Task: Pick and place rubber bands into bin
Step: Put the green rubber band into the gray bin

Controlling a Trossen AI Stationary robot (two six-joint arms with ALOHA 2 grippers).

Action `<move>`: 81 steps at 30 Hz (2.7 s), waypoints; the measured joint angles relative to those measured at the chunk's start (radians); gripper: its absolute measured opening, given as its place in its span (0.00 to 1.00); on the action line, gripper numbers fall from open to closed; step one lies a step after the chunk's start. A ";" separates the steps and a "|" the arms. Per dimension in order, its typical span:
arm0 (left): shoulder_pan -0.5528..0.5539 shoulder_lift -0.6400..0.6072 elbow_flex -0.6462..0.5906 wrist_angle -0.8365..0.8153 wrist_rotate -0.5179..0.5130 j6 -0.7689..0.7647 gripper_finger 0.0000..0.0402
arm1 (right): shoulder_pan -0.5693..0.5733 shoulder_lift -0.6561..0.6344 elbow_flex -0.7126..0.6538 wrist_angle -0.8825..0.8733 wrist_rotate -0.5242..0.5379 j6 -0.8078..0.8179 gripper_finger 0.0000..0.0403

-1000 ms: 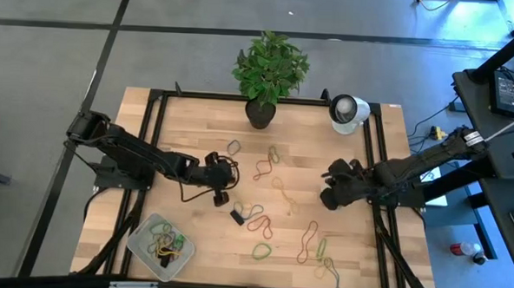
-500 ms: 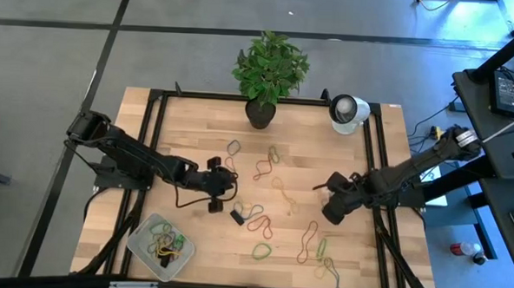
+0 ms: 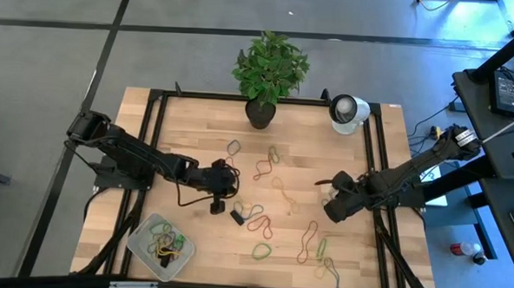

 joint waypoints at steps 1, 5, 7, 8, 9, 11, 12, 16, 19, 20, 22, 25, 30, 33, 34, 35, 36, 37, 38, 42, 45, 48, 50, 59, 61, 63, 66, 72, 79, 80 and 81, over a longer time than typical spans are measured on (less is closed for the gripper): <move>0.000 0.000 0.000 0.009 0.008 0.013 0.02 | -0.002 0.000 -0.010 -0.001 0.000 0.009 0.03; 0.001 0.000 -0.003 0.015 -0.006 0.059 0.02 | -0.005 0.000 -0.064 0.013 0.000 0.054 0.03; 0.005 0.000 -0.014 0.032 -0.009 0.072 0.02 | -0.009 0.000 -0.095 0.020 0.000 0.057 0.03; 0.010 0.000 -0.019 0.032 -0.007 0.073 0.02 | -0.012 0.000 -0.110 0.030 0.000 0.057 0.03; 0.016 0.000 -0.025 0.034 -0.006 0.073 0.02 | -0.016 0.000 -0.125 0.039 -0.001 0.057 0.03; 0.028 0.000 -0.038 0.039 -0.006 0.071 0.02 | -0.029 0.000 -0.154 0.056 0.001 0.056 0.03; 0.033 0.000 -0.044 0.040 -0.005 0.065 0.02 | -0.037 0.000 -0.166 0.061 0.007 0.055 0.03; 0.045 0.000 -0.065 0.040 -0.004 0.036 0.03 | -0.065 0.000 -0.214 0.065 0.014 0.052 0.06; 0.045 0.000 -0.068 0.041 -0.004 0.035 0.02 | -0.082 0.000 -0.241 0.072 0.015 0.052 0.11; 0.045 0.000 -0.068 0.041 -0.004 0.035 0.02 | -0.088 0.000 -0.247 0.075 0.015 0.052 0.13; 0.045 0.000 -0.068 0.041 -0.004 0.035 0.02 | -0.095 0.000 -0.256 0.090 0.015 0.052 0.18; 0.045 0.000 -0.068 0.041 -0.004 0.035 0.02 | -0.105 0.000 -0.271 0.096 0.015 0.051 0.25; 0.045 0.000 -0.068 0.041 -0.004 0.035 0.03 | -0.105 0.000 -0.315 0.177 0.010 0.047 0.34; 0.045 0.000 -0.068 0.041 -0.004 0.035 0.02 | -0.105 -0.003 -0.344 0.223 0.014 0.045 0.34; 0.045 0.000 -0.068 0.040 -0.004 0.034 0.02 | -0.104 -0.004 -0.351 0.228 0.014 0.045 0.33; 0.045 0.000 -0.068 0.040 -0.003 0.034 0.02 | -0.104 -0.004 -0.354 0.228 0.014 0.045 0.31; 0.044 0.000 -0.068 0.040 -0.004 0.034 0.02 | -0.104 -0.003 -0.355 0.227 0.014 0.045 0.29; 0.044 0.000 -0.068 0.040 -0.004 0.034 0.02 | -0.104 -0.003 -0.354 0.224 0.014 0.045 0.25; 0.043 0.000 -0.068 0.040 -0.004 0.033 0.02 | -0.104 -0.003 -0.349 0.219 0.013 0.041 0.20; 0.043 0.000 -0.068 0.040 -0.004 0.031 0.03 | -0.105 0.004 -0.299 0.139 0.006 -0.021 0.03; 0.043 0.000 -0.068 0.040 -0.003 0.024 0.02 | -0.105 0.001 -0.209 0.049 0.023 -0.031 0.03; 0.043 0.000 -0.068 0.040 -0.003 0.024 0.02 | -0.100 0.001 -0.114 -0.087 0.079 -0.034 0.01; 0.042 0.000 -0.068 0.039 -0.004 0.024 0.01 | -0.095 0.001 -0.047 -0.135 0.129 -0.034 0.01; 0.042 0.000 -0.068 0.039 -0.004 0.024 0.03 | -0.089 0.000 0.142 -0.137 0.277 -0.139 0.01; 0.042 0.000 -0.068 0.039 -0.004 0.024 0.03 | -0.089 0.000 0.143 -0.096 0.288 -0.169 0.01; 0.042 0.000 -0.068 0.039 -0.004 0.024 0.03 | -0.089 0.006 0.140 -0.053 0.288 -0.200 0.00; 0.042 0.000 -0.068 0.039 -0.004 0.024 0.03 | -0.089 0.025 0.115 -0.025 0.266 -0.210 0.00; 0.042 0.000 -0.068 0.039 -0.004 0.009 0.02 | -0.089 0.098 -0.004 0.008 0.124 -0.155 0.00; 0.042 0.001 -0.068 0.039 -0.008 -0.013 0.03 | -0.074 0.190 -0.129 0.176 0.050 -0.133 0.01; 0.042 0.000 -0.068 0.039 -0.009 -0.013 0.03 | -0.072 0.197 -0.138 0.198 0.049 -0.135 0.01; 0.042 0.000 -0.068 0.039 -0.009 -0.013 0.03 | -0.072 0.202 -0.144 0.213 0.049 -0.139 0.01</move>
